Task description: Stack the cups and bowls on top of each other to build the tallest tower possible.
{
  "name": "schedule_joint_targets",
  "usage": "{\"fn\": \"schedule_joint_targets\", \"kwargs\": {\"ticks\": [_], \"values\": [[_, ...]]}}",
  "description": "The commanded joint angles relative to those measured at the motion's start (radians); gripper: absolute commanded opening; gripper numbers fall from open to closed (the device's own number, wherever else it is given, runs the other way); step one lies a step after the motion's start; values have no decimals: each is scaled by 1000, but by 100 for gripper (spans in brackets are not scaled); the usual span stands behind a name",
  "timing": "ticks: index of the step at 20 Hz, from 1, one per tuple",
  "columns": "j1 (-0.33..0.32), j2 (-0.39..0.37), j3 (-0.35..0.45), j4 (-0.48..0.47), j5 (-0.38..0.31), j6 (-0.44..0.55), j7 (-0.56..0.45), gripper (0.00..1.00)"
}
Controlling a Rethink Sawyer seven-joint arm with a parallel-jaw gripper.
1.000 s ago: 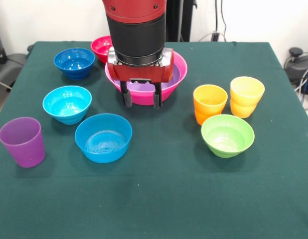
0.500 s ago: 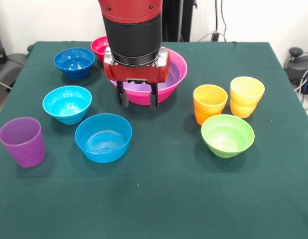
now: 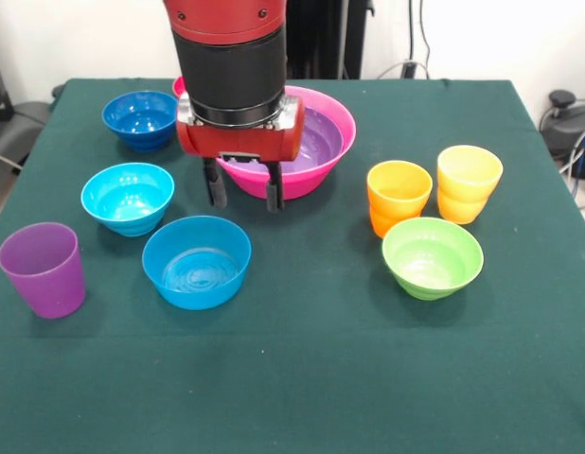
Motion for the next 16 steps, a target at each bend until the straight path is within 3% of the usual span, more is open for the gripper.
{"fn": "schedule_joint_targets", "kwargs": {"ticks": [1,16], "values": [[-6,73,35,57,-77,-76,-234,100],[11,89,21,64,-86,-118,-196,100]]}}
